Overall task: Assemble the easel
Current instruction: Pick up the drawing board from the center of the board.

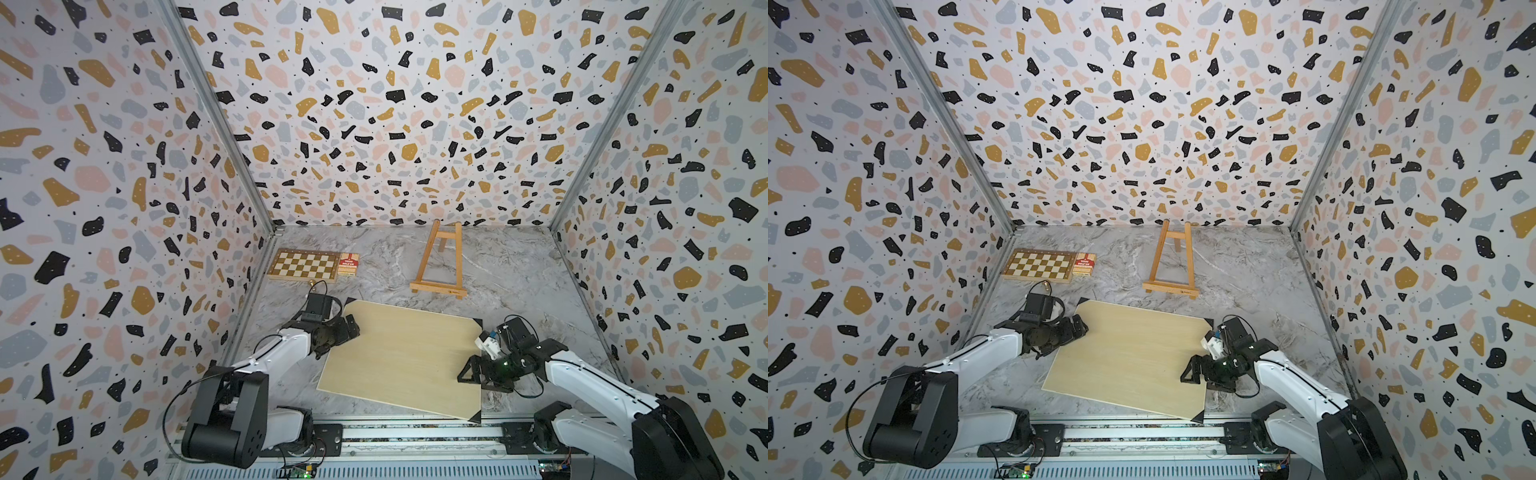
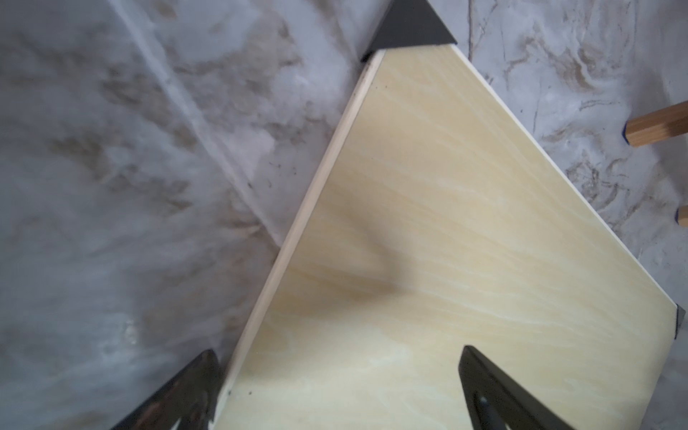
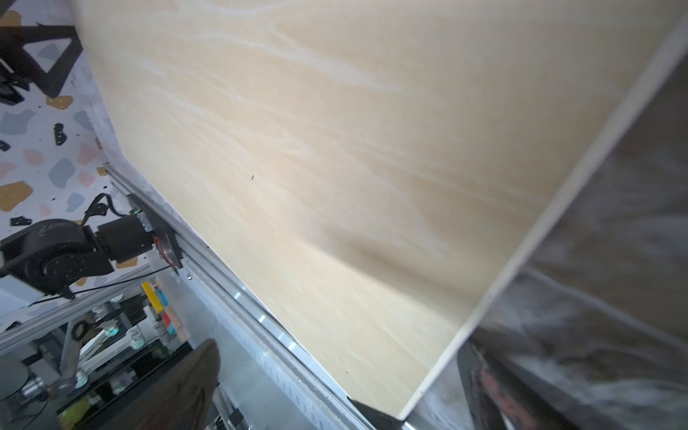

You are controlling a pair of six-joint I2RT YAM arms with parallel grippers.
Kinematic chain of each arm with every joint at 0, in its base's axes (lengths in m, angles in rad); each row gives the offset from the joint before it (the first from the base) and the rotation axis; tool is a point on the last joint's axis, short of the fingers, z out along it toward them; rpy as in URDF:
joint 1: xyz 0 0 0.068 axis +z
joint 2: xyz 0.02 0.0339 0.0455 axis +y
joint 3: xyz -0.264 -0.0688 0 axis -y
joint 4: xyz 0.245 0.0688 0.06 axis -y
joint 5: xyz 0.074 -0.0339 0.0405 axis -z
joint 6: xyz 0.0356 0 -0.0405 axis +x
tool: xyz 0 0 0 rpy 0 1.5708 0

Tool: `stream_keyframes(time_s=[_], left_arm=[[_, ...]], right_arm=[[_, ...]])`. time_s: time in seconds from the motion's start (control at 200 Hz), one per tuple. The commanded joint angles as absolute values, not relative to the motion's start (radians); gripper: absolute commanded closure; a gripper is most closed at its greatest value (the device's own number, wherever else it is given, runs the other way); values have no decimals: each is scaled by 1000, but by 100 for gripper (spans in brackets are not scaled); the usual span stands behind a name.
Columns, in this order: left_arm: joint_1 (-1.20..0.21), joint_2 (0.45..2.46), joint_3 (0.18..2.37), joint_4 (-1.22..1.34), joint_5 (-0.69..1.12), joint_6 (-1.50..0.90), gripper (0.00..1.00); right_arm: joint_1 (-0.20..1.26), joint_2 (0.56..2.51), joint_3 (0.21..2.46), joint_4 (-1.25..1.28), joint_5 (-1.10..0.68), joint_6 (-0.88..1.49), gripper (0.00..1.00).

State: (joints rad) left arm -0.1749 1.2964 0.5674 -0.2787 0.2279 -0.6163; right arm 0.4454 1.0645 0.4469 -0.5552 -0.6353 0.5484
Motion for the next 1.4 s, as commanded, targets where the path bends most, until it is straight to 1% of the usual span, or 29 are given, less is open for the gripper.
stream_keyframes(time_s=[0.0, 0.185, 0.295, 0.375, 0.521, 0.626, 0.811, 0.901, 1.066, 1.166, 1.271, 1.397], left_arm=[[-192, 1311, 532, -407, 312, -632, 1], [-192, 1317, 539, -423, 295, -630, 1], [-191, 1306, 540, -427, 307, -626, 1], [-193, 1299, 529, -414, 322, -632, 1], [-192, 1289, 519, -420, 337, -637, 1], [-191, 1276, 516, -434, 331, -633, 1], [-193, 1262, 516, -450, 323, -627, 1], [-192, 1265, 512, -445, 330, -627, 1], [-192, 1261, 514, -459, 328, -622, 1], [-192, 1253, 516, -461, 331, -623, 1], [-193, 1253, 518, -463, 331, -623, 1], [-193, 1246, 514, -463, 357, -630, 1]], right_arm=[[451, 1025, 477, -657, -562, 539, 0], [453, 974, 468, -744, -535, 542, 0], [470, 951, 450, -756, -582, 549, 0], [487, 942, 447, -775, -578, 553, 0], [513, 934, 419, -752, -614, 569, 0], [531, 940, 407, -774, -583, 566, 0], [580, 929, 374, -769, -599, 590, 0], [597, 922, 354, -741, -635, 614, 0], [600, 889, 390, -827, -573, 606, 0], [612, 884, 336, -784, -595, 642, 0], [619, 892, 339, -773, -595, 652, 0], [637, 884, 311, -675, -671, 715, 0]])
